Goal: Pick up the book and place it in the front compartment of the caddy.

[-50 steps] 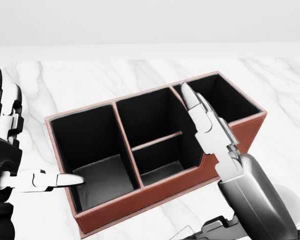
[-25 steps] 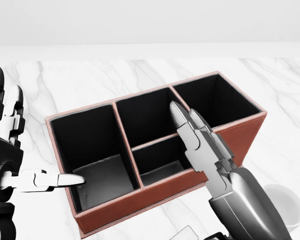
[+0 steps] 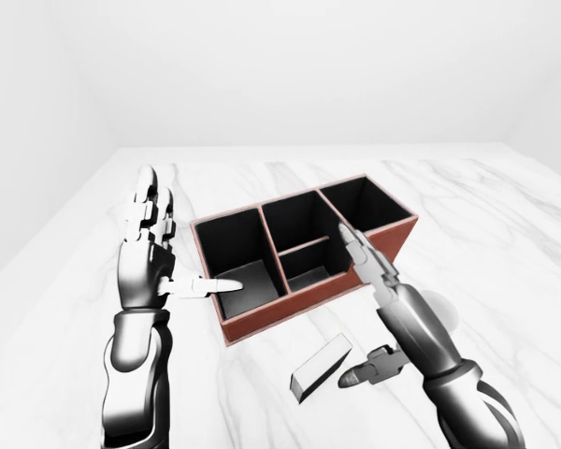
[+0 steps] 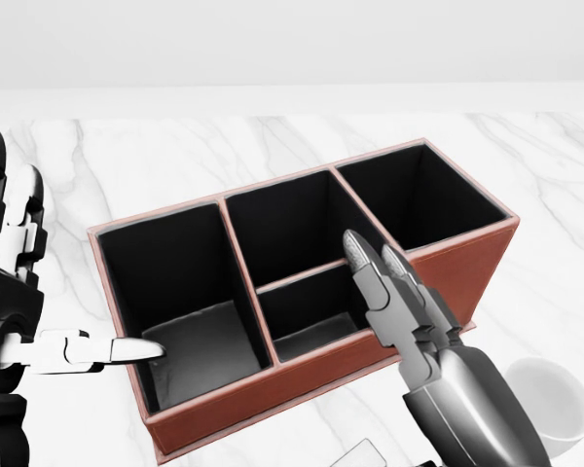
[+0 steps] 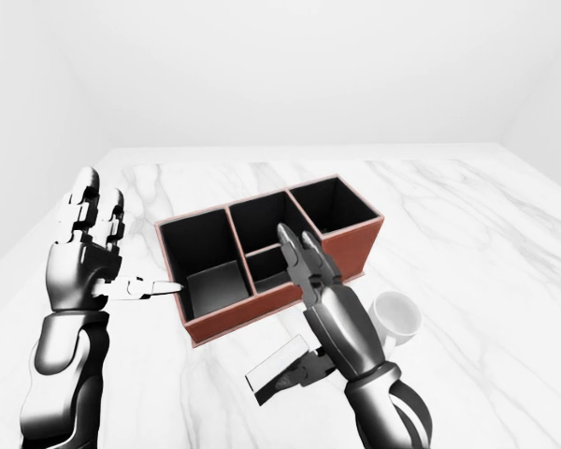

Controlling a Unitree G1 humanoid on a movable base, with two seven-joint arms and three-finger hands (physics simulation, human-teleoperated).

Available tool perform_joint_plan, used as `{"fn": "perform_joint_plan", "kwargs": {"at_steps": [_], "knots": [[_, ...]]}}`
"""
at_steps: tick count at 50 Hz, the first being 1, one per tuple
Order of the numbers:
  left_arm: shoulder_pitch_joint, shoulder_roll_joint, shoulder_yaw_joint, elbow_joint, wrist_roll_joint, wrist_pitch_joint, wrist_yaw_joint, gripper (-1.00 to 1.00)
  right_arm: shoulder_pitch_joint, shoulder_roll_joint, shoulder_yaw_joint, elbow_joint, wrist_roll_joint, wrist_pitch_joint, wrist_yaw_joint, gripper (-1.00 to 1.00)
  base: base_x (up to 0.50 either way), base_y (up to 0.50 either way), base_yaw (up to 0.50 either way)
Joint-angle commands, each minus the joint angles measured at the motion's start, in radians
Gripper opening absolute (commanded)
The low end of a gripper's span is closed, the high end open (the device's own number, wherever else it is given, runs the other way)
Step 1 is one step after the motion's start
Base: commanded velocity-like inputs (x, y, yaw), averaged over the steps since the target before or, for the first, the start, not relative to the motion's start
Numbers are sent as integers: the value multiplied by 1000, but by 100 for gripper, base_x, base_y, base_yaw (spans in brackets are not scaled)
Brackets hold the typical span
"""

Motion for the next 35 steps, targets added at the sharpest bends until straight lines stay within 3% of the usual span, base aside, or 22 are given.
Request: {"fn": "perform_joint_plan", "kwargs": {"at_steps": [1, 10, 15, 23, 35], "knots": [[-1, 2, 3, 2, -1, 0, 0, 100, 28, -2, 0, 25, -47, -45, -13, 100, 0, 0, 0], [-2, 1, 1, 13, 0, 0, 1, 100, 47, -1, -11, 45, -75, -117, -32, 100, 0, 0, 0], [-1, 1, 1, 19, 0, 0, 0, 100, 58, -1, -6, 51, -86, -140, -41, 100, 0, 0, 0], [0, 0, -1, 21, 2, 0, 0, 100, 59, -3, 4, 68, -109, -159, -56, 100, 0, 0, 0], [1, 0, -1, 12, 2, 0, 0, 100, 61, -9, 16, 107, -152, -159, -96, 100, 0, 0, 0]]}}
